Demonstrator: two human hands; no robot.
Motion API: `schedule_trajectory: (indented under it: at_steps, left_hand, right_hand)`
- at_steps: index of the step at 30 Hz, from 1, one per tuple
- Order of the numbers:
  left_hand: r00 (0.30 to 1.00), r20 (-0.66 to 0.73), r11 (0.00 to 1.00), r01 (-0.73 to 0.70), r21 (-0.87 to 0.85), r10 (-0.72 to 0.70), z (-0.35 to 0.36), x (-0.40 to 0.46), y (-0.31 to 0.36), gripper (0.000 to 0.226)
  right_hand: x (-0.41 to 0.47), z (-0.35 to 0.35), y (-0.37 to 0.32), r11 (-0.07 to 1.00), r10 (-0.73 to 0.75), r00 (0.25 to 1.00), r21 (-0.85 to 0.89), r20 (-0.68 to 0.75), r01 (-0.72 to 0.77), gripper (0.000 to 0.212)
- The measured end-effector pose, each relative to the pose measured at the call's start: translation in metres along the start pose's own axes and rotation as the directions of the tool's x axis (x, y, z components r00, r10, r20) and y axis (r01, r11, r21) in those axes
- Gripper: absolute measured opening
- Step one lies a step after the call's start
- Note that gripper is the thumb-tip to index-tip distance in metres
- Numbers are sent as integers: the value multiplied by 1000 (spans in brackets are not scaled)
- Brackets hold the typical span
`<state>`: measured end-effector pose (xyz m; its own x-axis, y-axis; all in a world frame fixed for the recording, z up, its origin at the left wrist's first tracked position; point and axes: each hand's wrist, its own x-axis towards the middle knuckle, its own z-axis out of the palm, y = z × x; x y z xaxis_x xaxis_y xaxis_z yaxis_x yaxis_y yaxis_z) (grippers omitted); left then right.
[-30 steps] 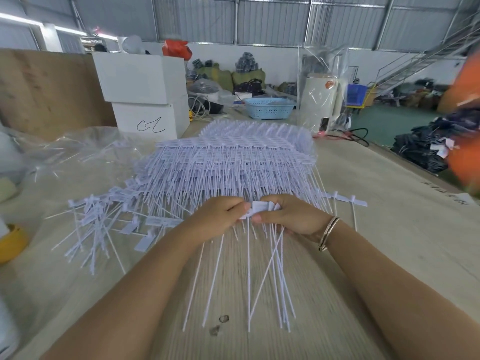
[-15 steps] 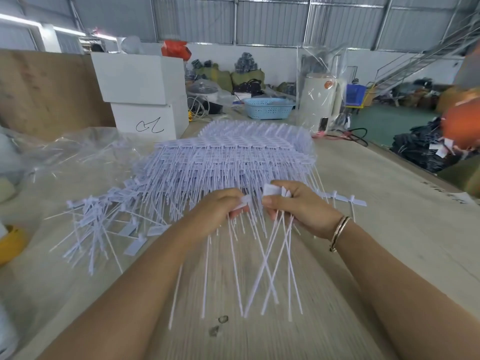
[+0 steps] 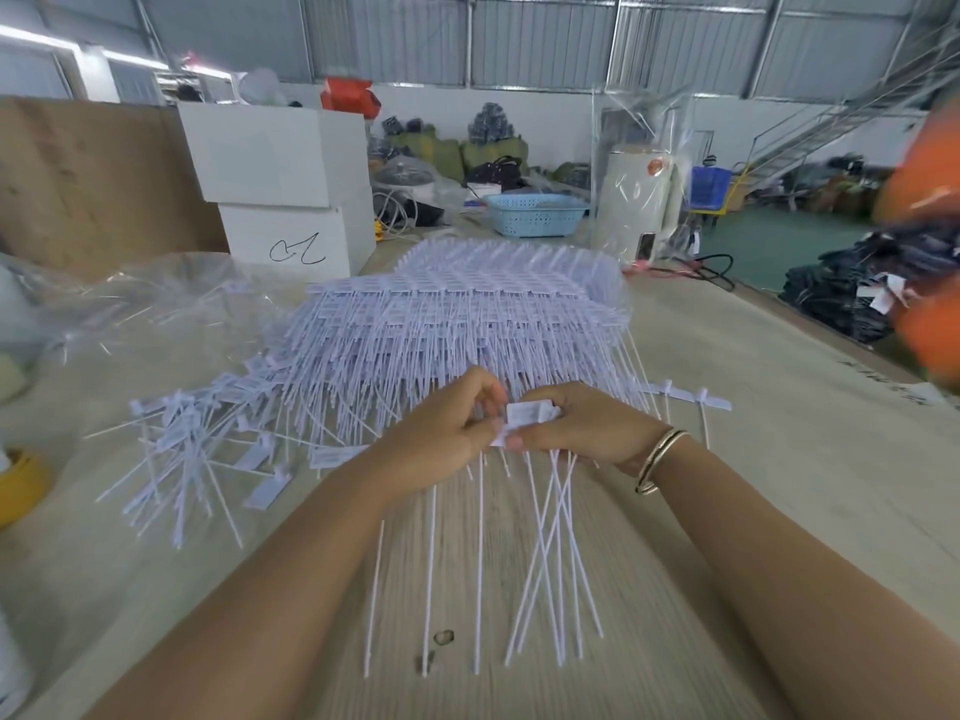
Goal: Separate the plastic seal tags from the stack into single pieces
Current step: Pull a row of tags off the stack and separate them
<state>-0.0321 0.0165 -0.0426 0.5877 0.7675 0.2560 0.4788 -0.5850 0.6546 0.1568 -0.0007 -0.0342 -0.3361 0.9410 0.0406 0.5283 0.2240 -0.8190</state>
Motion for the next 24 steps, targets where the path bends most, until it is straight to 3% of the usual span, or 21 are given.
schedule_trajectory:
  at_steps: [3, 7, 10, 14, 19, 24]
  left_hand:
    - [998, 11, 993, 61, 102, -62, -6, 1, -7, 29]
    - [999, -30, 992, 41, 121, -38, -4, 1, -10, 37]
    - [997, -75, 992, 21, 121, -12, 0, 2, -8, 33]
    - [998, -58, 999, 42, 33, -40, 1, 4, -7, 27]
    - [993, -39, 971, 98, -219, -109, -6, 6, -4, 23]
    - [985, -67, 879, 110, -465, -159, -7, 5, -3, 24]
  right_hand:
    - [-1, -3, 1, 999, 15, 1000, 29, -1, -15, 19]
    - [0, 0, 2, 997, 49, 998, 59, 40, -51, 17]
    - [3, 1, 2, 995, 73, 997, 61, 22, -74, 39]
    - [3, 0, 1, 998, 31, 999, 49, 10, -32, 14]
    - [3, 4, -4, 989, -115, 988, 84, -99, 123, 18]
    - [3, 9, -11, 959, -242, 947, 98, -212, 267, 31]
